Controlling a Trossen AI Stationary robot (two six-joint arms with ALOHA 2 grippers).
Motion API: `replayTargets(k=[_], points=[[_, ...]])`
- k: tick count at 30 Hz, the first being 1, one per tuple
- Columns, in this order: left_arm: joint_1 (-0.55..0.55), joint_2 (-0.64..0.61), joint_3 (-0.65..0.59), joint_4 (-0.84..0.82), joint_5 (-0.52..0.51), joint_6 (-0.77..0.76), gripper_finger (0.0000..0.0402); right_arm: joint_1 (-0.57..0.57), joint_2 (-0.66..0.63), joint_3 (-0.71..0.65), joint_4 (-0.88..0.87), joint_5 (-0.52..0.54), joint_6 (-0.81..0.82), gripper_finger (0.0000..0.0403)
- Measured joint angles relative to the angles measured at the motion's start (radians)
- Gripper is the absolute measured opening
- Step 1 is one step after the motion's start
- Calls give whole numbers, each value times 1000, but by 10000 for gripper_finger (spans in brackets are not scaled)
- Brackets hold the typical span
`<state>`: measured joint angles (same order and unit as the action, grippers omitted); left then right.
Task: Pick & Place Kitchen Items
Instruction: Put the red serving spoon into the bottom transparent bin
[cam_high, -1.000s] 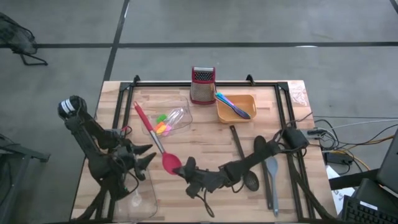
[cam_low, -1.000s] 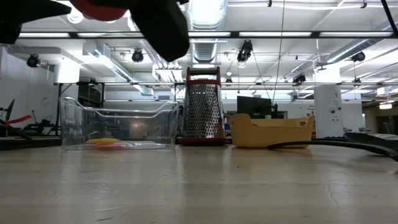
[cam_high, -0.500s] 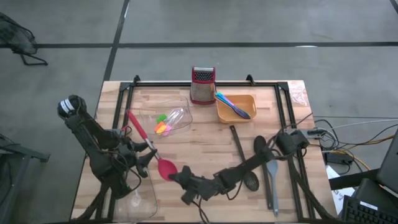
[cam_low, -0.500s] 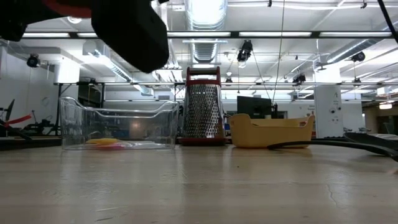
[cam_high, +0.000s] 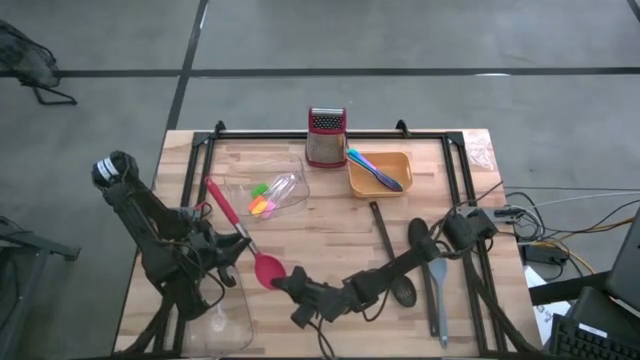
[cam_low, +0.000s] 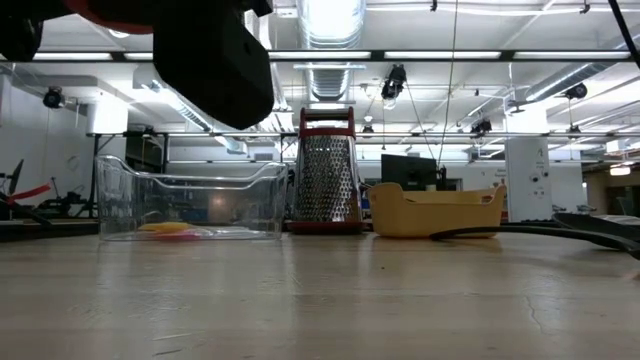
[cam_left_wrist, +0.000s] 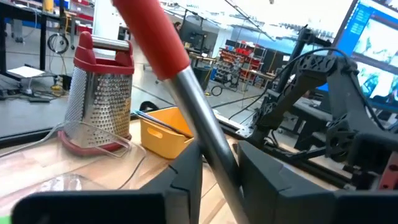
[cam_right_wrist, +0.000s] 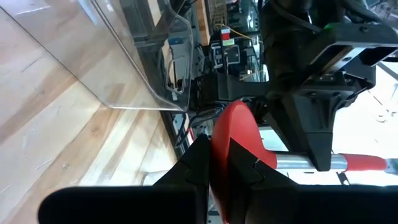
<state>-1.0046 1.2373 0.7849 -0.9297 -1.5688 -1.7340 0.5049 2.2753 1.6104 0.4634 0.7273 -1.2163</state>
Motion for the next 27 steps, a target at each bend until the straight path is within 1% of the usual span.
replayTargets(k=[3, 8, 13, 16, 20, 24, 27], points=[[0, -2, 0, -4, -3, -1, 83, 0, 0, -1, -1, -1, 1, 13], [-4, -2, -1, -12, 10, 0, 92, 1, -2, -2, -19, -6, -1, 13], [-5, -1, -2, -14, 7, 2, 81, -3, -2, -2, -27, 1, 6, 15], [-4, -1, -2, -17, -4, 7, 81, -7, -2, -2, -36, 21, 13, 34], [-4, -1, -4, -31, -8, 18, 80, -6, -2, -3, -45, 18, 21, 69], [-2, 3, -9, -46, 18, 54, 72, -1, -10, -2, -30, 19, 41, 103], [-10, -7, -6, -37, 18, 60, 59, 4, -11, -1, -33, 77, 52, 129]])
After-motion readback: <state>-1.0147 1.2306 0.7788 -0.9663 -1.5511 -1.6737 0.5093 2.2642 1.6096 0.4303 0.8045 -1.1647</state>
